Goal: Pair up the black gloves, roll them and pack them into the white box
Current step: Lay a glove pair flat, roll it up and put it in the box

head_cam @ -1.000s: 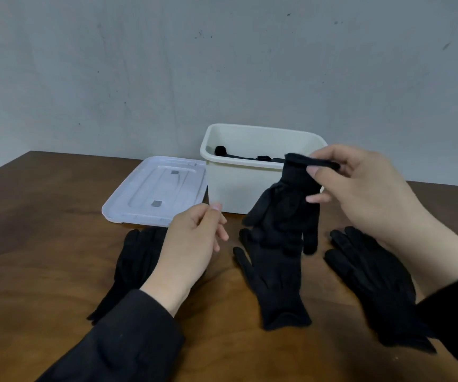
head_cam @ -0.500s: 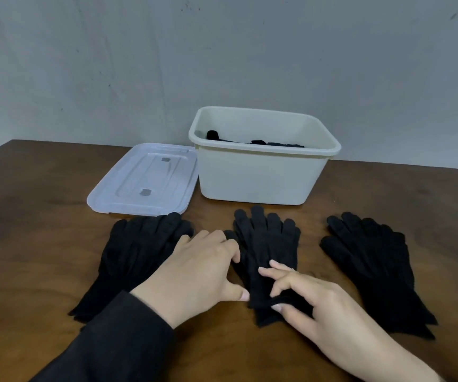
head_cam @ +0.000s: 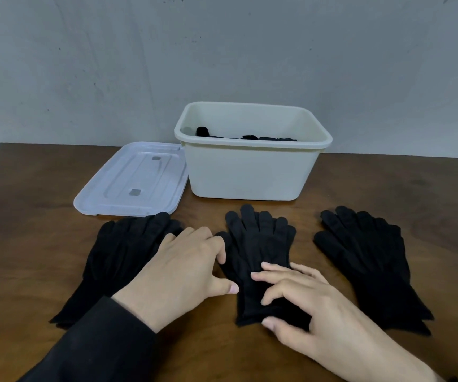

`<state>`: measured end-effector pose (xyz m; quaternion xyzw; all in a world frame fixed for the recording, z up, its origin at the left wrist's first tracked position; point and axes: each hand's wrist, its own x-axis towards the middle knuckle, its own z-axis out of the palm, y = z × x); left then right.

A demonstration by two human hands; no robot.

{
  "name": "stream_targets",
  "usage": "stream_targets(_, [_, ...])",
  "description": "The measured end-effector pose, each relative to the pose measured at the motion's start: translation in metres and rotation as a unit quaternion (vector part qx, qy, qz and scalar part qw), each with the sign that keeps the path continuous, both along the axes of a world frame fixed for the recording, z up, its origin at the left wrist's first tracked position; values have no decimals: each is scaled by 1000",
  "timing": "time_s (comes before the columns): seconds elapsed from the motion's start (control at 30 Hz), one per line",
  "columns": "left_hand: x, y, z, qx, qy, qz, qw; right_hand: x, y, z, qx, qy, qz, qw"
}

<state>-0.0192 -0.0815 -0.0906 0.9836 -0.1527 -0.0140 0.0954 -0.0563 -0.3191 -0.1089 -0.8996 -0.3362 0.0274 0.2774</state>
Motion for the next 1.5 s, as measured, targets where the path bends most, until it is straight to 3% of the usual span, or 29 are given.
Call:
stream_targets(0.17, [-5, 5, 15, -74, -10, -77, 994, -1, -5, 1, 19, -33, -60, 997])
stream_targets(0.3, [-12, 4, 14, -43, 22, -157, 986, 4, -8, -5, -17, -24, -77, 997])
stream_targets(0.7, [-8, 9, 7, -11, 47, -156, 987, 8, -17, 7, -57, 66, -36, 996])
stream_targets(0.93, [-15, -2, 9, -18, 61, -171, 983, 10, -8, -3, -32, -52, -81, 995])
stream_targets(1.1, [-17, -10, 0, -48, 3, -148, 988, 8, -5, 1, 22, -35, -109, 993])
stream_targets(1.33, [-15, -17, -1, -159, 59, -27, 985, 21, 5, 15, 146, 68, -174, 971])
stream_targets(1.4, [-14, -20, 0, -167, 62, 7, 984, 27, 7, 15, 155, 80, -200, 964])
stream_targets(1.5, [-11, -23, -1, -132, 27, 51, 990, 30, 11, 5, 111, 26, -207, 972])
